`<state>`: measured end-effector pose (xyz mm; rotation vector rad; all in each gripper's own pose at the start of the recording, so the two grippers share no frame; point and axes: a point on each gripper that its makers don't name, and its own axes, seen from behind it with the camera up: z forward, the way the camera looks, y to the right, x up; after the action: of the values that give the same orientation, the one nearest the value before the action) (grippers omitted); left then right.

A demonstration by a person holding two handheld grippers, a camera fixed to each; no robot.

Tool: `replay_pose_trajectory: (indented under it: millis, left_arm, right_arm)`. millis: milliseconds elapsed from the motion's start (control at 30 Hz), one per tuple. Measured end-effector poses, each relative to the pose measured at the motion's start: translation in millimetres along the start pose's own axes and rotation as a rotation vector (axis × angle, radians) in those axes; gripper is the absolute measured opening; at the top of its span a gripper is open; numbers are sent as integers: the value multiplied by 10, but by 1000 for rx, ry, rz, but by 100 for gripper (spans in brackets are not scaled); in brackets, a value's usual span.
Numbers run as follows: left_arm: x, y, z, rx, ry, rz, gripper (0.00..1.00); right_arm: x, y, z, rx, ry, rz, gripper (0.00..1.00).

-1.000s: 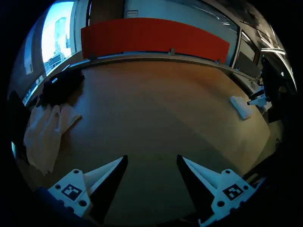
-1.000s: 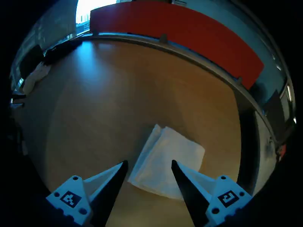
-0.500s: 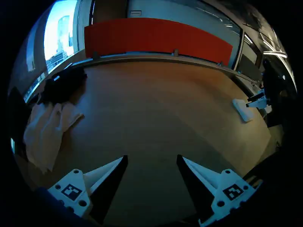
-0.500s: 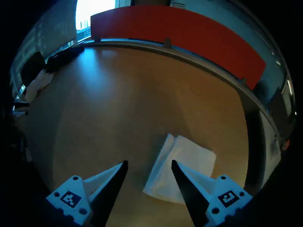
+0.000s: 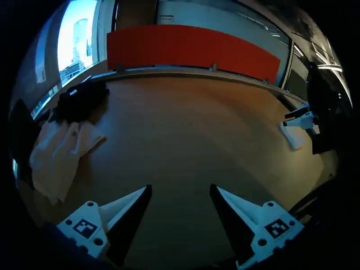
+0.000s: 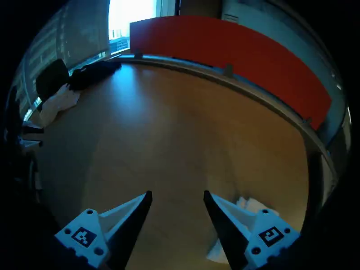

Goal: Fold towel

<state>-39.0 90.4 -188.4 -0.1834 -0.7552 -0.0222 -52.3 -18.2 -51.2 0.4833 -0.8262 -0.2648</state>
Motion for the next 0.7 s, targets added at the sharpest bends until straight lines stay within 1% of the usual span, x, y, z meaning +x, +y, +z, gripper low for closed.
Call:
replay_pose_trajectory:
  millis: [67,200,333,367,467,567,700]
  left_arm:
    - [16,-10,7,1,6,-6,95]
    - [32,-21,22,-2,13,-13,96]
    - [49,-40,33,-4,19,-12,95]
    - [53,-44,35,-5,20,-11,95]
    - [63,-56,44,-7,22,-11,96]
    - [79,-74,52,-9,26,-10,95]
    - [123,-96,58,-8,39,-6,95]
  right_arm:
    - [98,-84,60,-1,29,17,88]
    - [303,-117,146,-42,114,65,88]
    - [539,-36,151,-125,239,116,89]
    - [597,-10,143,-146,271,128,92]
    - [762,123,79,-221,369,168,99]
    - [919,268,-30,-288,460,213,99]
    - [1077,426,-194,-349,554,273,100]
